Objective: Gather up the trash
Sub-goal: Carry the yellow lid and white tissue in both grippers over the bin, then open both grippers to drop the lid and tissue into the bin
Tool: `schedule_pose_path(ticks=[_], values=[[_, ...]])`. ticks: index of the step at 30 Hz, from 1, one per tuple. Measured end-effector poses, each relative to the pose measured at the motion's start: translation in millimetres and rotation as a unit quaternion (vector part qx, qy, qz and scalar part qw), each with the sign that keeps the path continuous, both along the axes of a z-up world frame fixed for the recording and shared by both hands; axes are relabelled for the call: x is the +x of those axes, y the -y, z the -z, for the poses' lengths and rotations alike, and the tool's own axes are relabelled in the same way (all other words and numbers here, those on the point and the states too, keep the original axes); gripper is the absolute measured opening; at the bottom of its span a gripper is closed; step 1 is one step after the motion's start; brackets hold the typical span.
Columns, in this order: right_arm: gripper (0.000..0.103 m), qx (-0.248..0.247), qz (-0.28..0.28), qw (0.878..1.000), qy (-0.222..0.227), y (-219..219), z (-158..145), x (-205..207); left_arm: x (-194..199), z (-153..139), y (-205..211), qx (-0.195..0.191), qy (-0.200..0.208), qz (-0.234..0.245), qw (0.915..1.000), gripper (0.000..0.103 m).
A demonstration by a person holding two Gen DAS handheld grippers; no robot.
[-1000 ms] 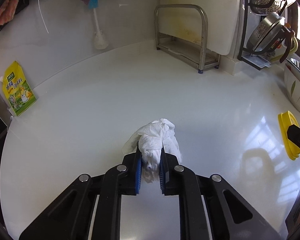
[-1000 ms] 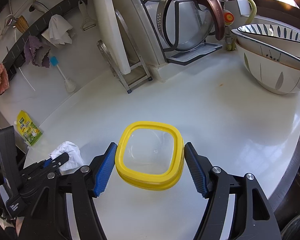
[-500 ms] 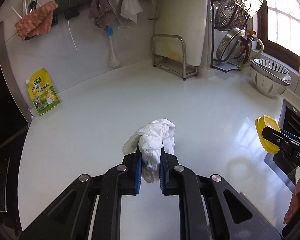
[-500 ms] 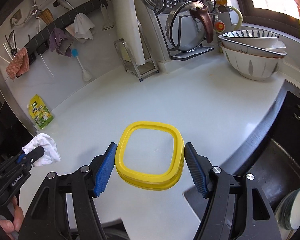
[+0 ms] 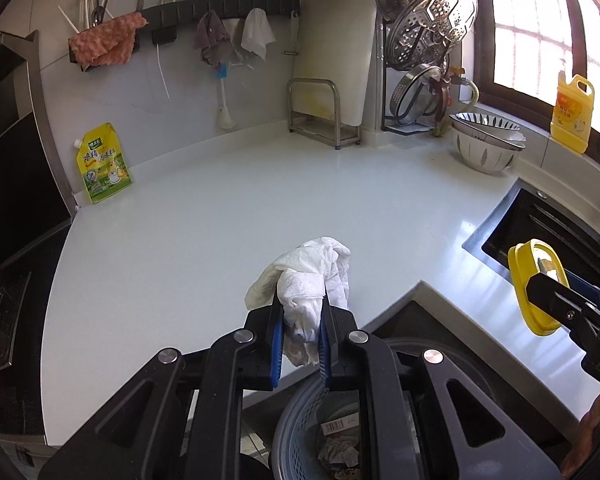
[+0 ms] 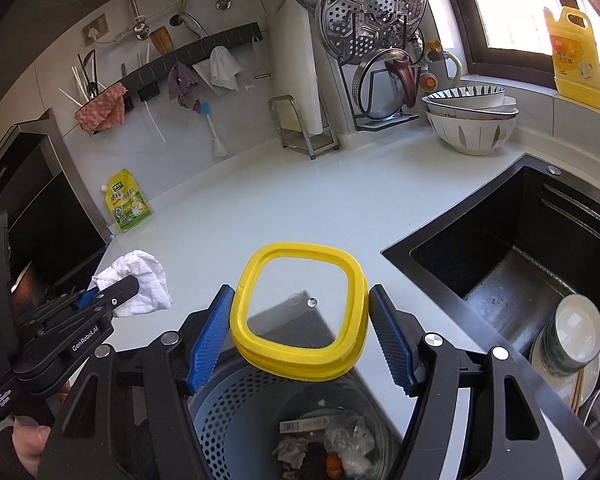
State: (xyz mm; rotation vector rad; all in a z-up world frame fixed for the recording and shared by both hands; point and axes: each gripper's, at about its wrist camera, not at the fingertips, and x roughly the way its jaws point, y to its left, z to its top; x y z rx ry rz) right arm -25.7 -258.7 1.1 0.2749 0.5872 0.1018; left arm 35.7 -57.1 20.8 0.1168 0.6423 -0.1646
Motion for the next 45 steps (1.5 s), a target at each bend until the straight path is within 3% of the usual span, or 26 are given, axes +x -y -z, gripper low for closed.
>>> schedule_pose_path(ticks=[8, 16, 31, 34, 36, 37, 45], values=[[0.066, -0.014, -0.012, 1.0, -0.003, -27, 23, -54, -46, 29, -12, -0.017, -0.024, 0.0, 0.9996, 0.014], [0.066, -0.038, -0.028, 0.999, -0.023, -45, 54, -81, -67, 64, -18, -0.03, -0.059, 0.003, 0.9978, 0.014], [0.066, -0.027, -0.03, 0.997, -0.062, -40, 87, -65, -61, 90, -8, -0.015, -0.09, 0.009, 0.9957, 0.019], [0.067, -0.022, -0.028, 0.997, -0.067, -37, 91, -63, -60, 93, -8, -0.015, -0.094, 0.008, 0.9954, 0.028], [0.067, -0.018, -0.025, 0.997, -0.066, -34, 91, -62, -60, 94, -9, -0.014, -0.095, 0.005, 0.9953, 0.054], [0.067, -0.015, -0.026, 0.997, -0.067, -33, 92, -62, -60, 94, -10, -0.015, -0.091, 0.003, 0.9957, 0.06], [0.072, -0.008, -0.025, 0.998, -0.061, -31, 89, -62, -60, 91, -13, -0.016, -0.087, -0.004, 0.996, 0.068]])
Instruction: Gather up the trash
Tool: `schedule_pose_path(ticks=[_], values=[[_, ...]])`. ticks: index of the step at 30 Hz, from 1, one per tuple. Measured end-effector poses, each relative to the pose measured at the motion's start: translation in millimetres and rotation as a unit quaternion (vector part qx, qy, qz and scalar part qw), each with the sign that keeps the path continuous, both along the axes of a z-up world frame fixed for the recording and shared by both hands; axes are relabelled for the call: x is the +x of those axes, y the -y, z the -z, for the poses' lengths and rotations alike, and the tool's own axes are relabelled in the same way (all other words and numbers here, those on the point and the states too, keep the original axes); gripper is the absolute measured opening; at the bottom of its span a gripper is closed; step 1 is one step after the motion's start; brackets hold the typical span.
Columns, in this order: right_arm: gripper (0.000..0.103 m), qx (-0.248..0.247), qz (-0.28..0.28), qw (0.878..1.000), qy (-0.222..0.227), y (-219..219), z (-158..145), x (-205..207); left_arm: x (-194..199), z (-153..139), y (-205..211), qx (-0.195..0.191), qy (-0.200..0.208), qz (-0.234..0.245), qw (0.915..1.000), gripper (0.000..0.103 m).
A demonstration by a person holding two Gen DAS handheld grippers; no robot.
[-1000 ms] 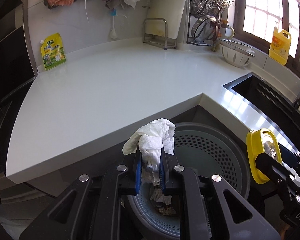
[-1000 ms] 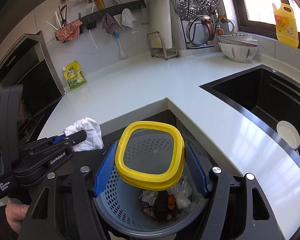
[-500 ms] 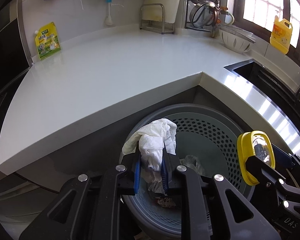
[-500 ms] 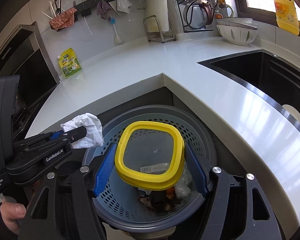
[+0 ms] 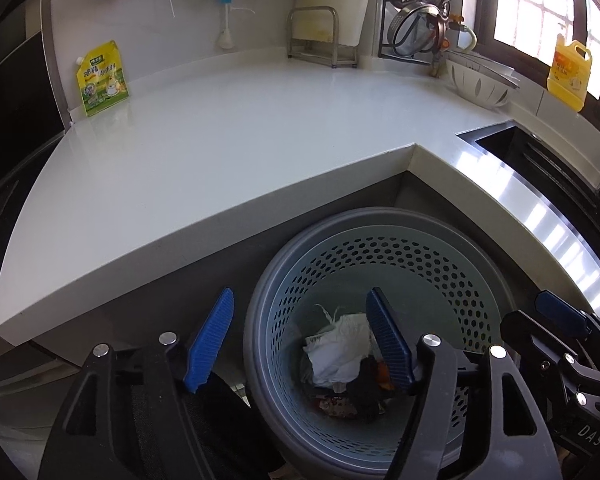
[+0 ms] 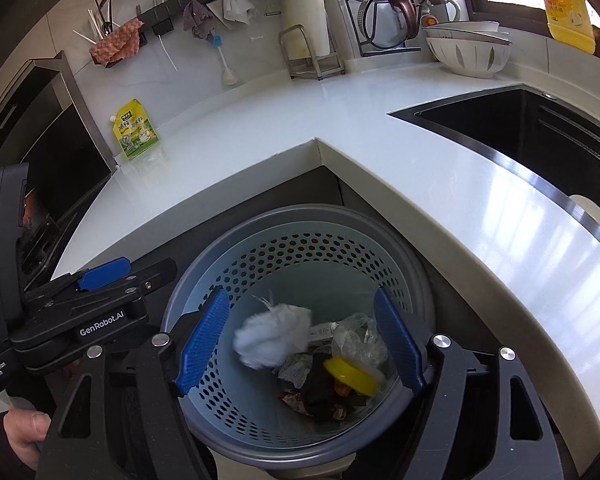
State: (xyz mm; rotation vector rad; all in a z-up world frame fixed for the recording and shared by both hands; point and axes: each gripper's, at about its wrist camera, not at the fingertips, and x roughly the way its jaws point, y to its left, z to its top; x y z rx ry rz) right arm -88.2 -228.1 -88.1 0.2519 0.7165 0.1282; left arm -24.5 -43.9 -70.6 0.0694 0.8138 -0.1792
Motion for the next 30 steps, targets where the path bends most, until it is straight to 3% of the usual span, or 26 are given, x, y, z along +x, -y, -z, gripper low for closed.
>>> schedule_pose_path(ticks=[16, 30], values=[[0.072, 0.003, -0.001, 1.0, 0.009, -3, -4, -6, -8, -11, -4, 0.0, 0.02, -0.005, 0.9998, 0.074], [0.073, -0.01, 0.01, 0.999, 0.03, -3, -15, -16, -18, -22, -7, 0.004, 0.039, -0.009, 0.9992, 0.087]])
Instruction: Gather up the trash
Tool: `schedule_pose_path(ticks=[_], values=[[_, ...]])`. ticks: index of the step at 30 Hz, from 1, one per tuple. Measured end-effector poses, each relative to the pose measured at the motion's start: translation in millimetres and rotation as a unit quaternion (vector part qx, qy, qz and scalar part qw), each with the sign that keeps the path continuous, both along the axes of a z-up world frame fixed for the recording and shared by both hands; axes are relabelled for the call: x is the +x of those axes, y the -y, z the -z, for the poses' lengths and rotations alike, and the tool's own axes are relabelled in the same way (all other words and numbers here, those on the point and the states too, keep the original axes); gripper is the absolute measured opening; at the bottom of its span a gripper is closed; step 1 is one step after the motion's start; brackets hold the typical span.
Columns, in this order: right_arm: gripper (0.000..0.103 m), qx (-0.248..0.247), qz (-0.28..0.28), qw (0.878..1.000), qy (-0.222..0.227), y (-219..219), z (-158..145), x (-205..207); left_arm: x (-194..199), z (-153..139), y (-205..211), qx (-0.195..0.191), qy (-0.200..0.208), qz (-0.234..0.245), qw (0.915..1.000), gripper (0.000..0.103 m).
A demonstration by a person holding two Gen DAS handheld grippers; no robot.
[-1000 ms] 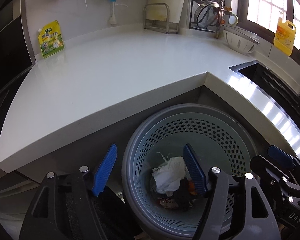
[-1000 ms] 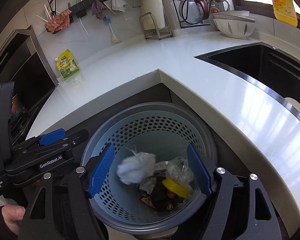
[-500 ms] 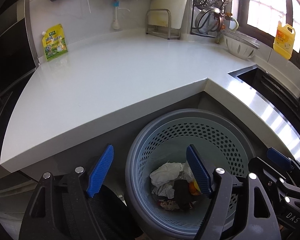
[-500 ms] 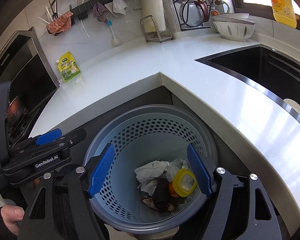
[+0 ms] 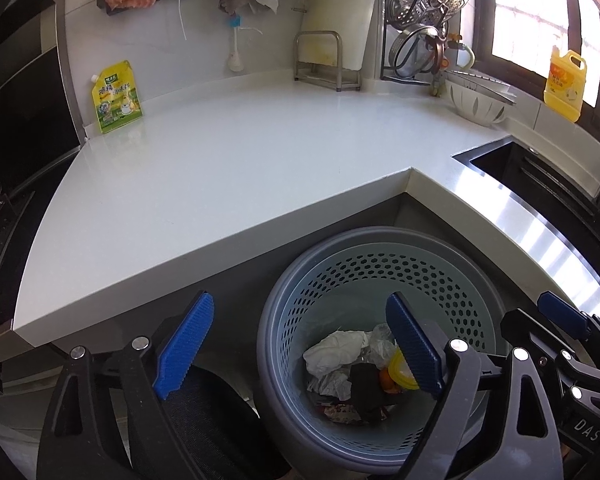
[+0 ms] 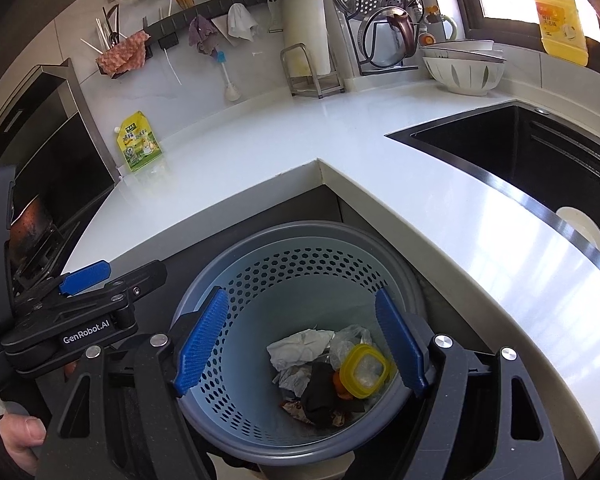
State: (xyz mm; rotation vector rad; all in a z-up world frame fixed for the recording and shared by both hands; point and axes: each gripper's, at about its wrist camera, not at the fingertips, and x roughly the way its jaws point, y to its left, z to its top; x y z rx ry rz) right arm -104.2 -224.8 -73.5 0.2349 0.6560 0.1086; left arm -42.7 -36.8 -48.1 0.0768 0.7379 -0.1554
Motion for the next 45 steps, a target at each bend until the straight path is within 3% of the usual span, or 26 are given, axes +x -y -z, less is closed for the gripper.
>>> schedule_pose_path(ticks=[7, 45], values=[[0.075, -0.009, 0.002, 1.0, 0.008, -2, -3, -4, -2, -4, -2, -0.003, 0.001, -0.003, 1.0, 0.093], [0.078, -0.03, 0.02, 0.999, 0.028, -3, -14, -20, -16, -15, -2, 0.012, 0.012, -0.017, 0.9997, 0.096]])
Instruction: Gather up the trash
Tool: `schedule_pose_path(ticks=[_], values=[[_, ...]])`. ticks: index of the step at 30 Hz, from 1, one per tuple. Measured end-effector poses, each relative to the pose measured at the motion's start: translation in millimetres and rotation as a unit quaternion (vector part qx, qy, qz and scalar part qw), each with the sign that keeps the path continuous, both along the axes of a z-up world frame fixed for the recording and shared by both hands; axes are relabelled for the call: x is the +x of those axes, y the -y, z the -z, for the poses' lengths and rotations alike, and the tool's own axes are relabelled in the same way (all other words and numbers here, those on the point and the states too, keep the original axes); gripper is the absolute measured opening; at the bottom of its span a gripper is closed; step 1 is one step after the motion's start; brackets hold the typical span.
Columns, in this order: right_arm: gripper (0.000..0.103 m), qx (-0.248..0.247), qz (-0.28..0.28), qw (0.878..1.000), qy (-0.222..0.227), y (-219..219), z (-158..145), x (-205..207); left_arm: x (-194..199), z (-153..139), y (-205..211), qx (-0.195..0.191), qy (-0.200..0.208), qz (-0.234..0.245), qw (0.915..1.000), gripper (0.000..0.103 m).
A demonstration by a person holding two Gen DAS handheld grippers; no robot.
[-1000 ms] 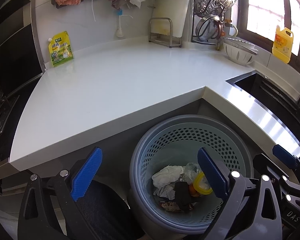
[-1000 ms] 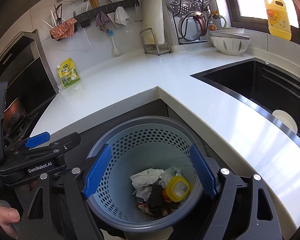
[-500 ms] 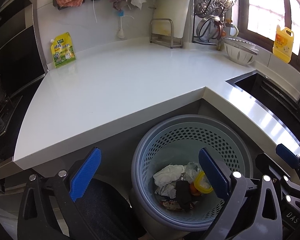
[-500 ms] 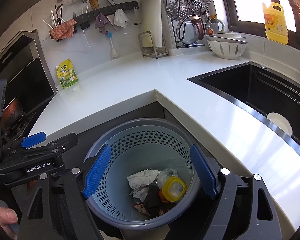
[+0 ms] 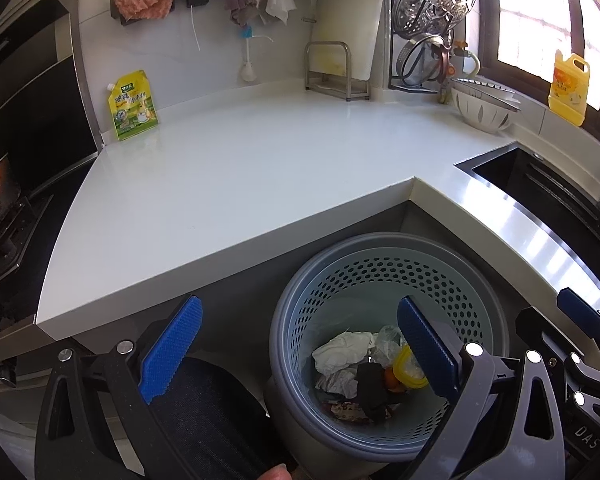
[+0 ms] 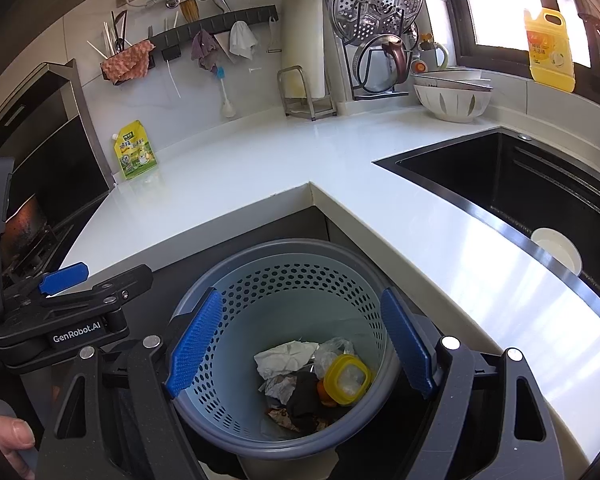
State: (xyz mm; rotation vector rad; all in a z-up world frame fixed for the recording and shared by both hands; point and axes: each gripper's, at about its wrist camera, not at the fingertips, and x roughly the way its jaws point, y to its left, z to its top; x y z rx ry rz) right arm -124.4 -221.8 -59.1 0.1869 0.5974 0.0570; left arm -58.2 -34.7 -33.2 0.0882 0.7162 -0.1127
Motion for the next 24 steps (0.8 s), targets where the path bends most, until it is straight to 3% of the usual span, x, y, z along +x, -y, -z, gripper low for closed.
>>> schedule_pose_path(ticks=[24], values=[[0.078, 0.002, -0.001, 1.0, -0.002, -1.5, 0.9, 0.0, 2.1, 3.3, -2.0, -0.002, -0.005, 0.0, 1.0, 0.097]])
